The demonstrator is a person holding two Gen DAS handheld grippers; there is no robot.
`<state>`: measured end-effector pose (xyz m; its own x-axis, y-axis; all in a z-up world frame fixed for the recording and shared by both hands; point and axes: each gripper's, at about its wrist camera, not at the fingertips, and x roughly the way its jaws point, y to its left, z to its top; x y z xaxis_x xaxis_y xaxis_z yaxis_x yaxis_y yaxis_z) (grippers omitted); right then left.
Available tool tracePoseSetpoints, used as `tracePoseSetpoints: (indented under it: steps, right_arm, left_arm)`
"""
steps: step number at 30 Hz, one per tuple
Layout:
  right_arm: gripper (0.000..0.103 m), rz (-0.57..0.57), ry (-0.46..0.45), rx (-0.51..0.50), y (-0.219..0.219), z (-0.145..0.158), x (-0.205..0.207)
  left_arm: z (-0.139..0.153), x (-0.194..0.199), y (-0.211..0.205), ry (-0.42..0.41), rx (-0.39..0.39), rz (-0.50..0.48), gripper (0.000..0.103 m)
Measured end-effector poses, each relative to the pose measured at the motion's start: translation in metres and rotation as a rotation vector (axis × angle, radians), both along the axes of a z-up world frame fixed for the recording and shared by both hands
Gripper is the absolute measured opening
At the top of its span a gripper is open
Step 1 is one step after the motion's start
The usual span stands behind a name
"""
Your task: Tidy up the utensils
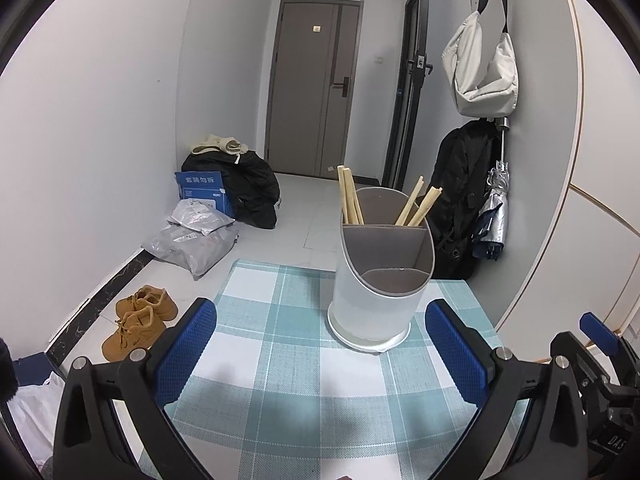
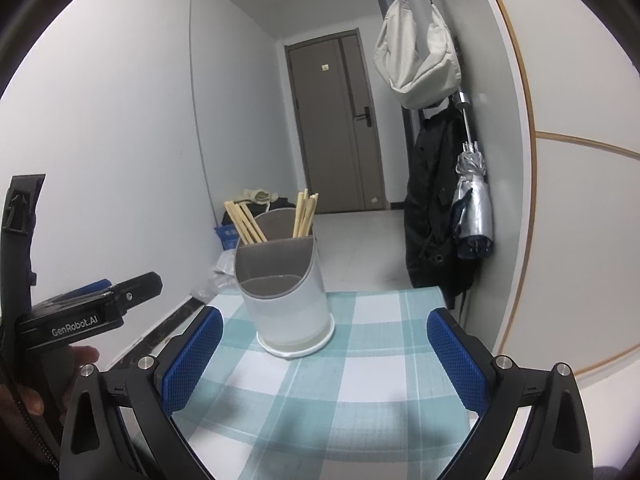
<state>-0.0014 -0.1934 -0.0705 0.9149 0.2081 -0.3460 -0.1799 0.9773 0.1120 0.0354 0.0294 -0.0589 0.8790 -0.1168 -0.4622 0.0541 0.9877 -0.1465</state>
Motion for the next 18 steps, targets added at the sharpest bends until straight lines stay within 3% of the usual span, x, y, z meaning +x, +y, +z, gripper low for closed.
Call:
tracePoseSetpoints:
  steps: [18]
  right_arm:
    - [0.103, 0.003, 0.019, -0.013, 0.0013, -0.0032, 0.0032]
  left_arm:
    - [-0.0037, 0.0012, 0.0023, 0.027, 0.004, 0.012, 0.102]
